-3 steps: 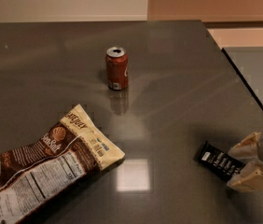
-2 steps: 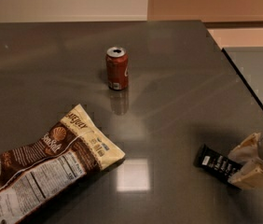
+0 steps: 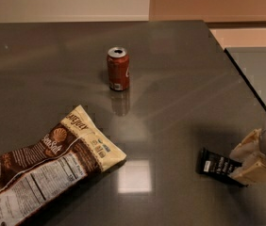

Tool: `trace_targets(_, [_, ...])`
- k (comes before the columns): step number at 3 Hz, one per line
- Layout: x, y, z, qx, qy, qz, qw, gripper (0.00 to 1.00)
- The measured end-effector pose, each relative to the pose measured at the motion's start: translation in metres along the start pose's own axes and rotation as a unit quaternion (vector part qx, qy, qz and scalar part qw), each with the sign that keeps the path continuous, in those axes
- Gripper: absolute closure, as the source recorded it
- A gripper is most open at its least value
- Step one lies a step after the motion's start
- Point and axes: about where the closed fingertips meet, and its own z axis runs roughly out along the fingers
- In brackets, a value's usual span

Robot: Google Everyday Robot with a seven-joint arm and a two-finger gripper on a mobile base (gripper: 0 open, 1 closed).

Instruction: Move rxbar chocolate near coke can

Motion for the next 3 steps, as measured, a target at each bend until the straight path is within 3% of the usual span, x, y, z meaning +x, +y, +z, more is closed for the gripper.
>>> trace_targets(3, [-0.074,-0.052,-0.007,0.032,-0.025,-0.05,0.9979,1.0])
